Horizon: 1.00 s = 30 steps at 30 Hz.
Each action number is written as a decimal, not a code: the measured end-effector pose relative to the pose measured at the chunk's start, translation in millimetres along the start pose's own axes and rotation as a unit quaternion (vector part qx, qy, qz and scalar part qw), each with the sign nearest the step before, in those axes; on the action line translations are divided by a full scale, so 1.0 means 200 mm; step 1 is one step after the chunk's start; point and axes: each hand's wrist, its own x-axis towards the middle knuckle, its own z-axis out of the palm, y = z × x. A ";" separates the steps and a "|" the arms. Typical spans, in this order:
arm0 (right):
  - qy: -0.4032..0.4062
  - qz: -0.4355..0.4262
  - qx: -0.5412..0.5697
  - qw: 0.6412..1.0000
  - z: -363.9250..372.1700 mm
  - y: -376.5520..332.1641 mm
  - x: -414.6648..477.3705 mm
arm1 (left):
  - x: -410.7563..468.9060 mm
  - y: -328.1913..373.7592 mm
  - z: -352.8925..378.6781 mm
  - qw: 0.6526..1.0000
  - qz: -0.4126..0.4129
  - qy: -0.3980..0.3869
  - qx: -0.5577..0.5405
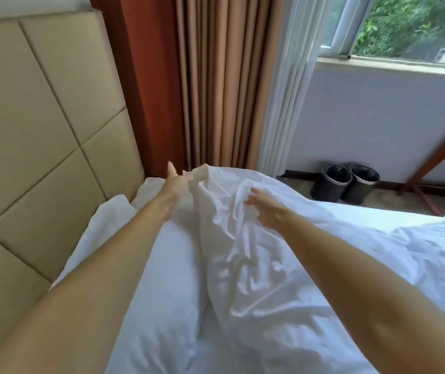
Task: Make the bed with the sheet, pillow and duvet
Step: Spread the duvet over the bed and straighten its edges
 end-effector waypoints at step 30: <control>0.191 0.378 0.000 0.906 -0.91 2.13 -1.65 | -1.87 -1.89 0.98 0.846 -0.417 -0.272 0.192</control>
